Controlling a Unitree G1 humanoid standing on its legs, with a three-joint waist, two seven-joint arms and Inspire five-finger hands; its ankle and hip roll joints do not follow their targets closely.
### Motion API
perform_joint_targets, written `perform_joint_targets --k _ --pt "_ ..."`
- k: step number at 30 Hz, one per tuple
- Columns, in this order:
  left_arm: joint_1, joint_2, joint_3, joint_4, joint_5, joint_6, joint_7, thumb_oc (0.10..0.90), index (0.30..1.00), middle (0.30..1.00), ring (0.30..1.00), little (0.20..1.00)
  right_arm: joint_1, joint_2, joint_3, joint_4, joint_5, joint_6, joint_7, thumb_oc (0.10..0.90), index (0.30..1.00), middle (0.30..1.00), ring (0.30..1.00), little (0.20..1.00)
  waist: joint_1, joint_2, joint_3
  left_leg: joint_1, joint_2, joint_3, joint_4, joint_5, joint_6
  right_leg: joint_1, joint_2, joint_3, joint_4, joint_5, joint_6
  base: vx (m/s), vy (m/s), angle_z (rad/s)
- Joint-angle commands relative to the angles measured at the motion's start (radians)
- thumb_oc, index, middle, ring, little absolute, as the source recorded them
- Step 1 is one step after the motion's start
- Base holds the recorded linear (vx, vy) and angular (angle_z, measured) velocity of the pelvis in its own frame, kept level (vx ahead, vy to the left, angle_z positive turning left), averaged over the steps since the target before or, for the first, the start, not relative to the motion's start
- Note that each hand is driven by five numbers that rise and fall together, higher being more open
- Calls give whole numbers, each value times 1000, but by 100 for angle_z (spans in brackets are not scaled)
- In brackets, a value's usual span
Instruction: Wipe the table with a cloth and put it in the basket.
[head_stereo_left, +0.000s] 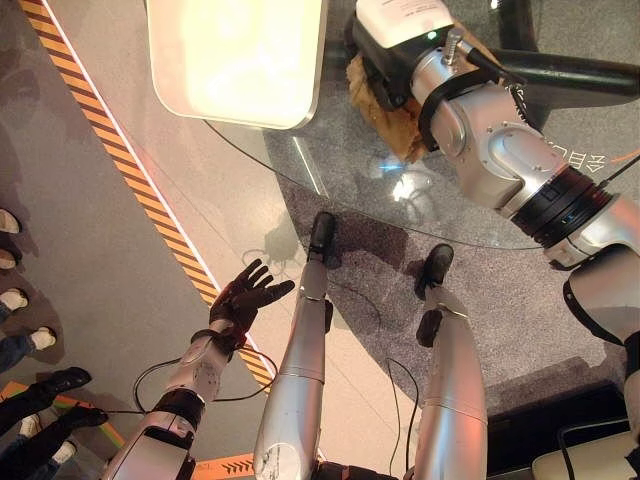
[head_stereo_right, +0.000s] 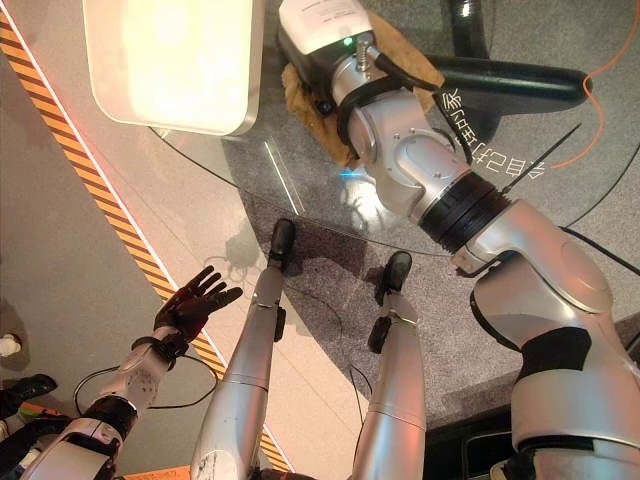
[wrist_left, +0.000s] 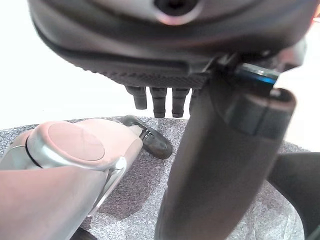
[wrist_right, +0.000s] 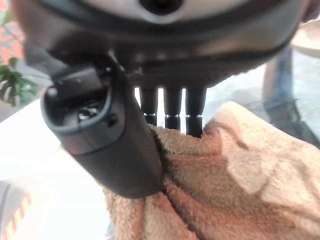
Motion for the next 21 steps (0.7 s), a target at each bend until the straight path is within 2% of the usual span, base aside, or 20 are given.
perform_joint_targets --k 1,13,21 --pt "31 -5 8 33 29 -23 -1 800 900 900 900 900 -55 116 -53 -167 -39 -85 -22 100 300 300 300 200 -2 5 -10 -22 -151 92 46 -31 163 66 76 -129 -171 72 -40 0 0 0" --pt "15 5 11 43 33 -11 -2 800 900 900 900 900 -33 126 -50 -172 -54 -48 -18 100 300 300 300 200 -4 1 -10 -28 -151 89 51 -30 164 62 76 -128 -169 77 -39 0 0 0" --pt "13 15 7 54 24 -13 -14 800 900 900 900 900 -59 94 -36 -35 -58 -8 -105 100 300 300 300 200 -2 4 -10 -28 -150 89 51 -32 162 63 72 -128 -172 81 -38 0 0 0"
